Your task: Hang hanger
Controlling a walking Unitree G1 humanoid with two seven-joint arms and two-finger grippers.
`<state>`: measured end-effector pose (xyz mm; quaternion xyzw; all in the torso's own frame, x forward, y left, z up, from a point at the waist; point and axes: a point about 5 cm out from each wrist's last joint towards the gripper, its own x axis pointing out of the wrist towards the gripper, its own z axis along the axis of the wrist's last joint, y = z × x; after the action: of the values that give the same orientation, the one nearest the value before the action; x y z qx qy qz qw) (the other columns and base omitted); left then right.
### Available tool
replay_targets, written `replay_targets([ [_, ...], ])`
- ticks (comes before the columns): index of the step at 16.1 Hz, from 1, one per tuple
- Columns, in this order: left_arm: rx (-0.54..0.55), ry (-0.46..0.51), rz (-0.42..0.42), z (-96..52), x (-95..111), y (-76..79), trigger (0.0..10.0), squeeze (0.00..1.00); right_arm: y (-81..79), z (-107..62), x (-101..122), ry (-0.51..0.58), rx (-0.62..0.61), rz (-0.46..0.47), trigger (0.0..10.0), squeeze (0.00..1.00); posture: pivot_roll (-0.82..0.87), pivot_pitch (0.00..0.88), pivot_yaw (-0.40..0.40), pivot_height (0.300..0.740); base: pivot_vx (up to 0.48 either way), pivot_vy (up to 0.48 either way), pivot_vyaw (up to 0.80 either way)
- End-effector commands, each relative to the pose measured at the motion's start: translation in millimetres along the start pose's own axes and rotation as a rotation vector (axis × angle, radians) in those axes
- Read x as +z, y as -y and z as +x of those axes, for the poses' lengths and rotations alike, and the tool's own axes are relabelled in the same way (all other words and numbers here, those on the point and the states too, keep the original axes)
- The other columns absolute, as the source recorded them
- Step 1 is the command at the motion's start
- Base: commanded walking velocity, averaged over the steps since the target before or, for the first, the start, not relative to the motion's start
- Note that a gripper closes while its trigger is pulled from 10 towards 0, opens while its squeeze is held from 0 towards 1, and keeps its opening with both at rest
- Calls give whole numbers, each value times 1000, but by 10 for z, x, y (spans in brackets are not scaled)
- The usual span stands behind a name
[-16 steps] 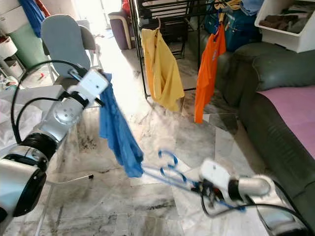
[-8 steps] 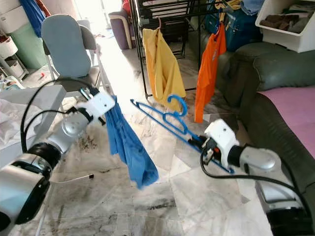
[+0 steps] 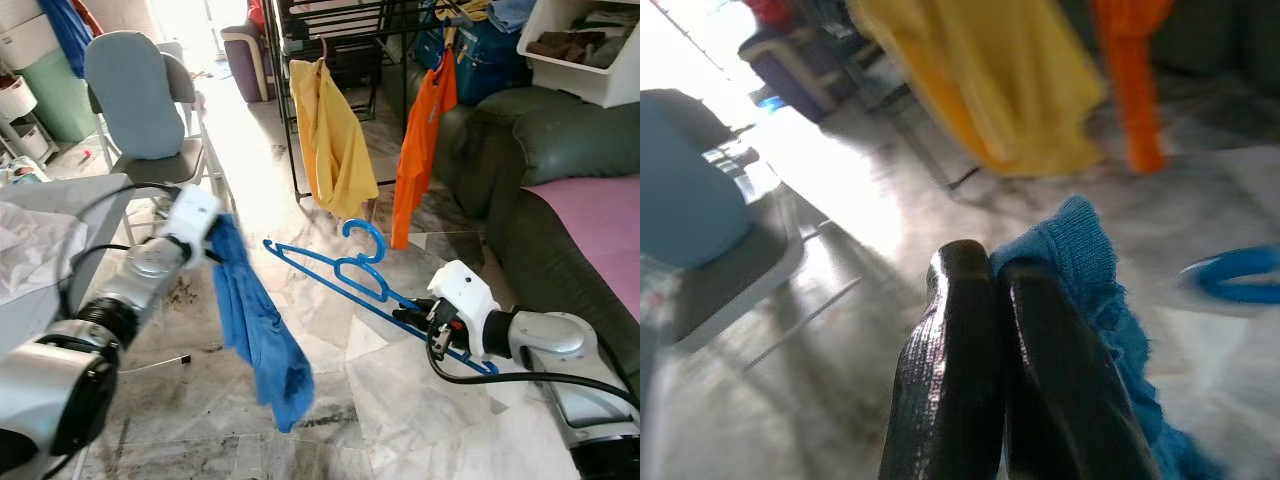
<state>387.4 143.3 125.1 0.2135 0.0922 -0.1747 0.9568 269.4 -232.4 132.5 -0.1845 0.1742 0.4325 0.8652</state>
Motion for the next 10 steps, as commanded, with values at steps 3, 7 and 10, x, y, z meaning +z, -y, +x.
replay_targets([
  [3,-80,75,59,-9,77,49,10000,0,-127,77,50,12,88,-1,10000,0,-162,0,119,740,0,0,0],
  [7,-150,106,46,-7,108,139,10000,0,-154,96,29,-7,104,-2,10000,0,-160,0,120,740,0,0,0],
  [10,-180,120,1,-19,93,179,10000,0,-110,74,0,-26,67,-15,10000,0,-160,0,120,740,0,0,0],
])
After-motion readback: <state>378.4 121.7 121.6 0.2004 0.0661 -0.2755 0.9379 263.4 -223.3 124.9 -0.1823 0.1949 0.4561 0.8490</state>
